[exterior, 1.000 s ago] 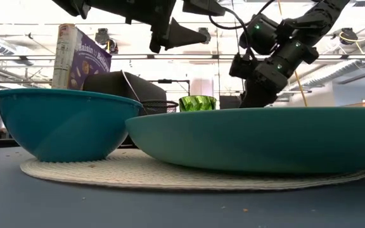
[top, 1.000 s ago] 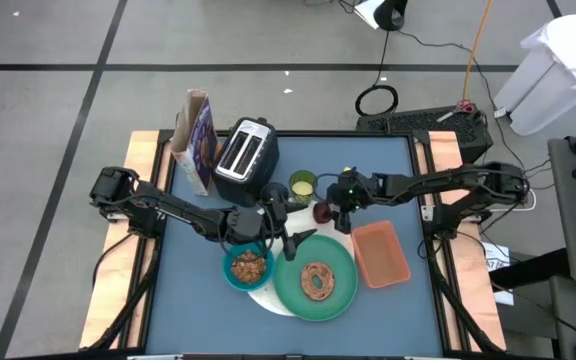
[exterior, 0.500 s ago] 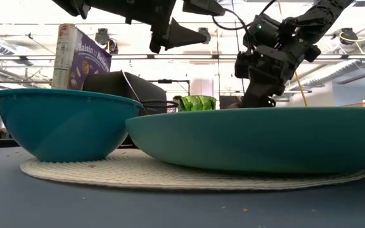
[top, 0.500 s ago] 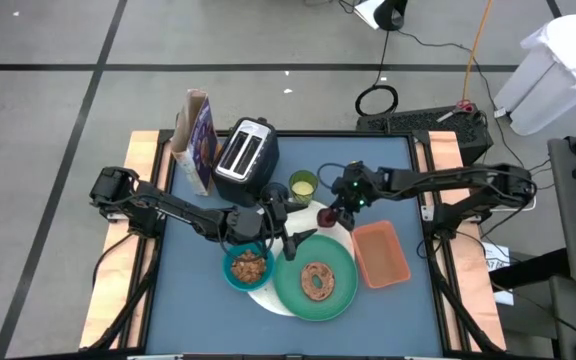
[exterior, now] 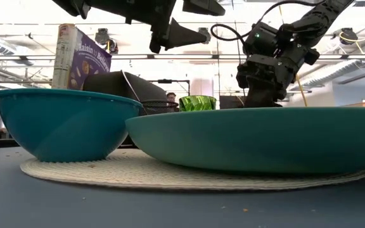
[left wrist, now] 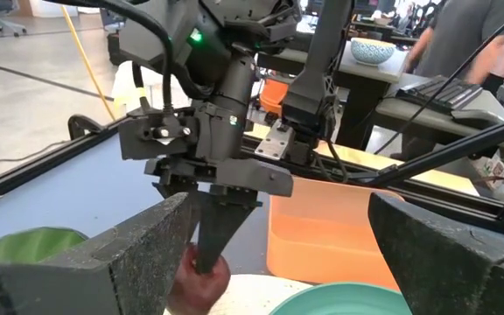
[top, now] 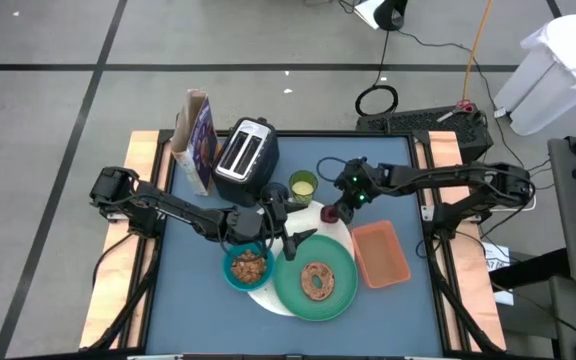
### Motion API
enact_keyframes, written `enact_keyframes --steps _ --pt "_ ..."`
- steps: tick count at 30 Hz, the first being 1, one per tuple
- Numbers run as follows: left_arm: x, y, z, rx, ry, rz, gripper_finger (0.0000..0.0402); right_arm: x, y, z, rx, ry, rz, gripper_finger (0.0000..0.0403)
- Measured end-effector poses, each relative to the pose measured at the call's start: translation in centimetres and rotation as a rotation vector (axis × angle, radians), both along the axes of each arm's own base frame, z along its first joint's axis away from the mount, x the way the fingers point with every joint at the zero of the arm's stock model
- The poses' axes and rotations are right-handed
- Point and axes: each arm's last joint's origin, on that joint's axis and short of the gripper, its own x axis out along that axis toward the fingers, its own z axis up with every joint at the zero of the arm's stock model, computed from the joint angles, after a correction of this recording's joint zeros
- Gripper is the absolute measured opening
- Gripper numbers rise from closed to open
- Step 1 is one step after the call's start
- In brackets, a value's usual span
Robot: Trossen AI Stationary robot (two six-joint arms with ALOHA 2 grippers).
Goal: Arrange a breakfast setting
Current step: Put the red apple on the white mat
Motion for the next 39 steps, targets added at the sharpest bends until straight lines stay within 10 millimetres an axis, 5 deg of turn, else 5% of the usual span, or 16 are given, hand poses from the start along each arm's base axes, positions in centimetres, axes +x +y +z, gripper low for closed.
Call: enact_keyframes --steps 21,39 --pt "0.0 0.0 0.0 -0.001 -0.001 0.001 0.0354 -1.2 -0.5 -1.2 0.21 -0.009 -0.025 0.0219" --pt "0.0 0.0 0.0 -0.001 -0.001 0.0 0.0354 -1.6 -1.2 -1.6 0.209 -0.033 -0.067 0.0219"
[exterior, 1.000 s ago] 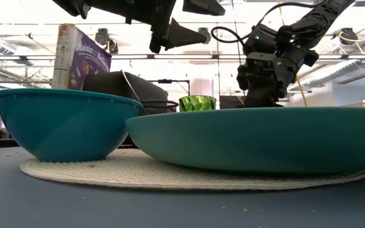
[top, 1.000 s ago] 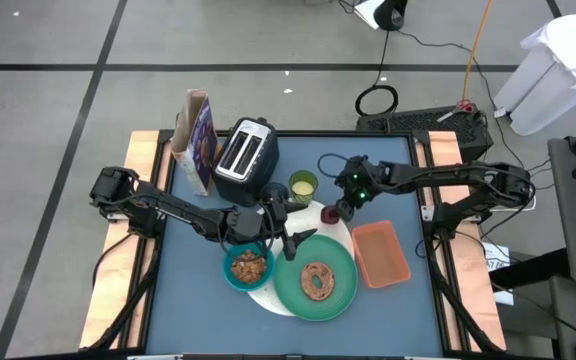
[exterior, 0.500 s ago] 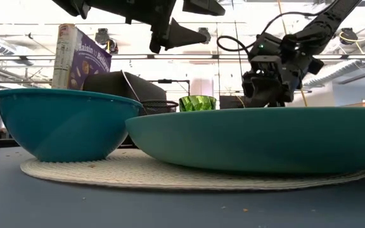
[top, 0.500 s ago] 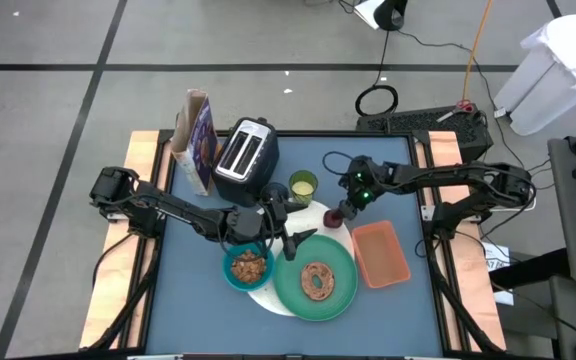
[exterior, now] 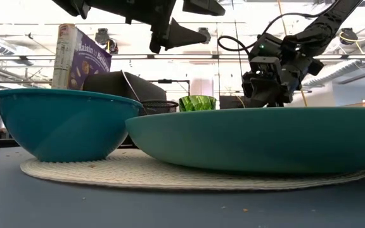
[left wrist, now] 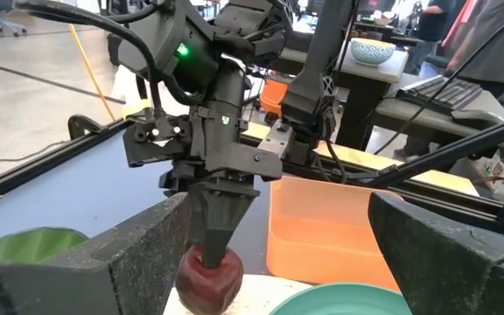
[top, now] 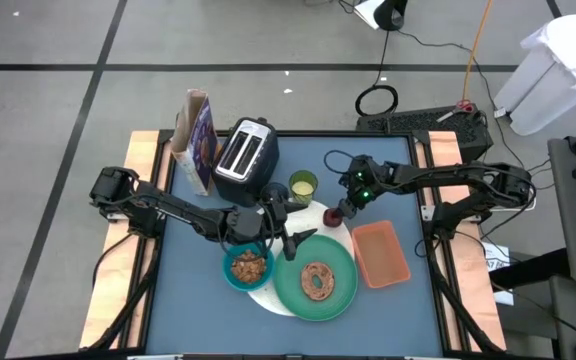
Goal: Arrange a breakfast setting
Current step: Put the red apple on the white mat
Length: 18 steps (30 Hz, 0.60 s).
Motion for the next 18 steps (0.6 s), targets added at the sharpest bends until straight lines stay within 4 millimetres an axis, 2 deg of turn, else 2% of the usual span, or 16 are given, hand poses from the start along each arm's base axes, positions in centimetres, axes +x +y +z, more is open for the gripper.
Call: enact_keyframes --steps 18 --pt "0.0 0.0 0.0 0.0 0.0 0.0 0.0354 -0.02 0.0 -0.03 -0.008 -0.001 0.007 0.022"
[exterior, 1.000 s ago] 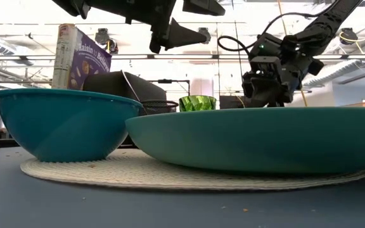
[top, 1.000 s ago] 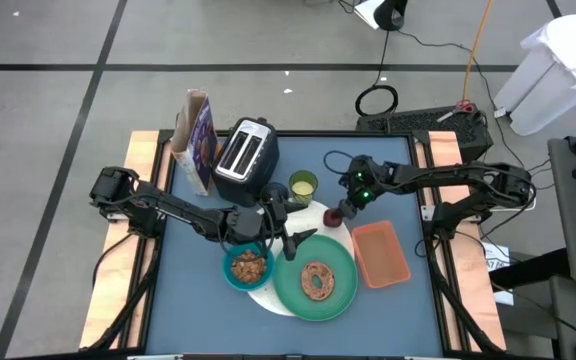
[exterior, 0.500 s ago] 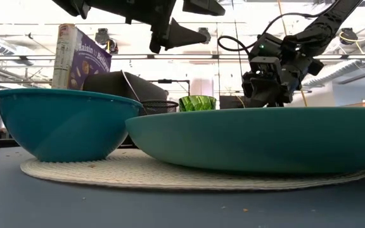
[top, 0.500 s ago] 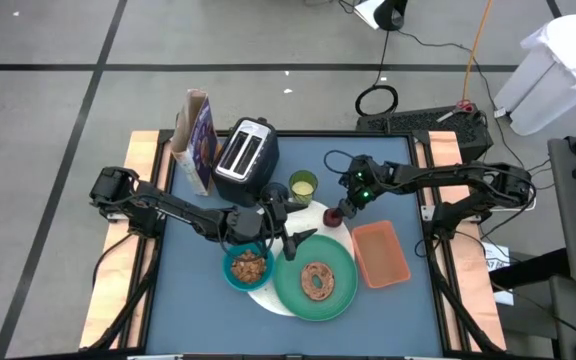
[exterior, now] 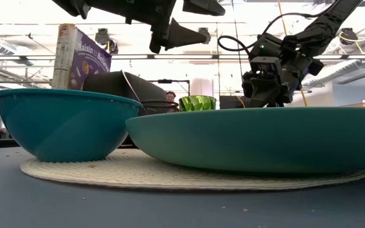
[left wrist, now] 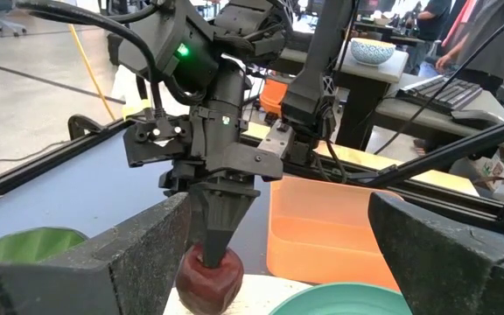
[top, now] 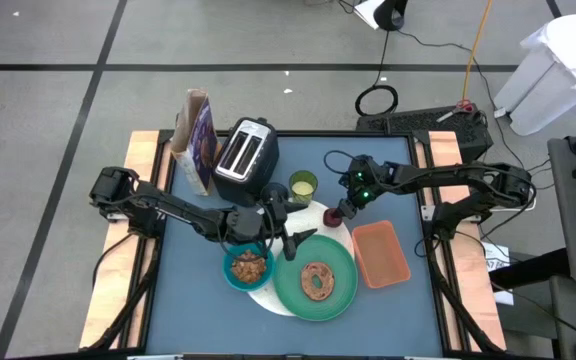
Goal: Arrange a breakfast setting
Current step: Put the red apple on the white mat
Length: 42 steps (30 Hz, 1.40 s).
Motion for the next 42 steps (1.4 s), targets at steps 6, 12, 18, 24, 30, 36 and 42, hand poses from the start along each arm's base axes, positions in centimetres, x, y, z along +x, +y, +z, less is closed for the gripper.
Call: enact_keyframes --steps 6,12,18,24,30,36,42 --pt "0.0 0.0 0.0 0.0 0.0 0.0 0.0354 0.0 -0.01 0.0 -0.013 -0.004 0.01 0.022" --pt "0.0 0.0 0.0 0.0 0.0 0.0 0.0354 0.0 -0.02 0.0 -0.017 -0.004 0.012 0.0221" --pt "0.0 0.0 0.0 0.0 0.0 0.0 0.0354 -0.02 -0.02 -0.03 -0.021 -0.002 0.013 0.0251" --pt "0.0 0.0 0.0 0.0 0.0 0.0 0.0354 -0.04 -0.07 -0.08 -0.038 0.006 0.001 0.0284" --pt "0.0 -0.01 0.0 0.0 0.0 0.0 0.0354 -0.12 -0.39 -0.08 -0.057 0.012 -0.025 0.029" --pt "0.0 0.0 -0.01 0.0 0.001 0.0 0.0354 -0.29 -0.82 -0.08 -0.056 0.012 -0.044 0.029" --pt "0.0 0.0 0.0 0.0 0.0 0.0 0.0354 -0.47 -0.96 0.09 -0.066 -0.008 -0.008 0.029"
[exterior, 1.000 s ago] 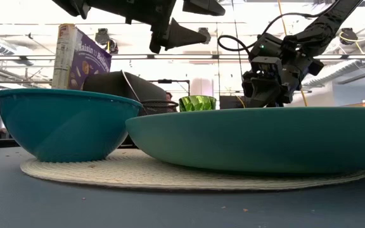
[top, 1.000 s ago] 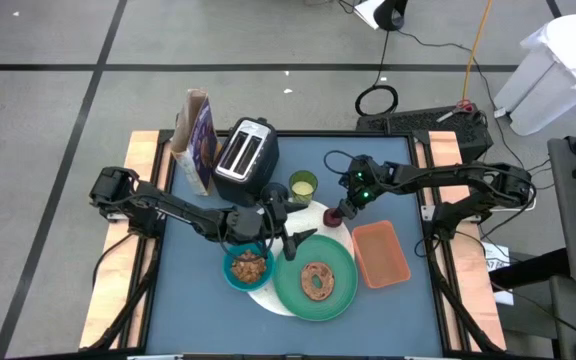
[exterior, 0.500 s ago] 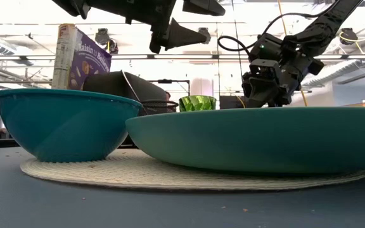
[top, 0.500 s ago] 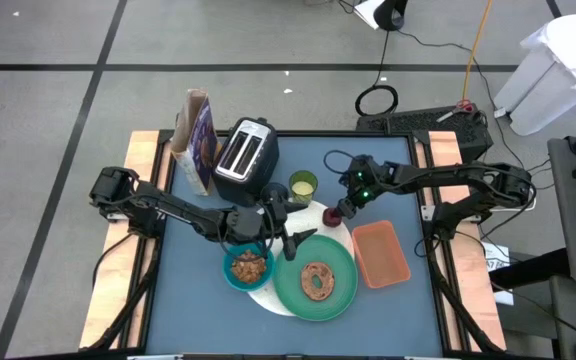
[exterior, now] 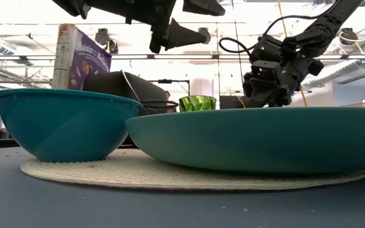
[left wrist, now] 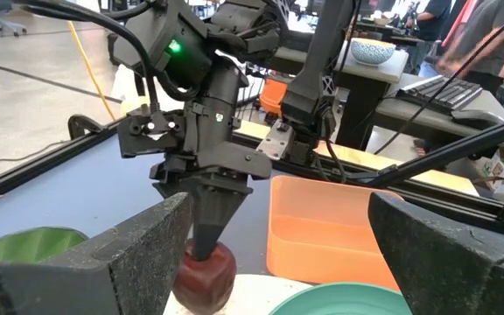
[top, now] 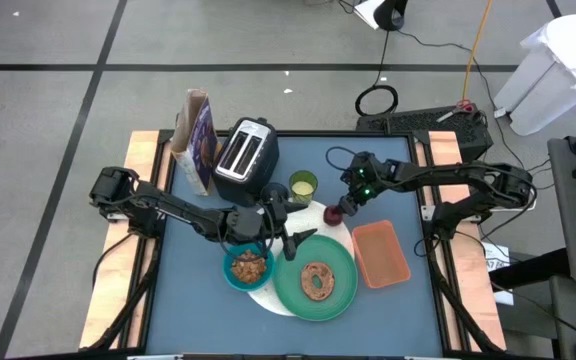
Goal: Arrange a breakfast setting
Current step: Put the red apple on the white mat
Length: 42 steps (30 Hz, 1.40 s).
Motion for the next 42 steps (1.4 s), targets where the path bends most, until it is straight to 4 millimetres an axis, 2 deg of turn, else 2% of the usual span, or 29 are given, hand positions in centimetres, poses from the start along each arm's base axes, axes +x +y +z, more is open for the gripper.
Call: enact_keyframes --steps 42 --pt "-0.01 0.0 -0.02 -0.004 0.0 0.0 0.0354 0.0 0.05 0.21 -0.01 -0.026 0.036 0.029"
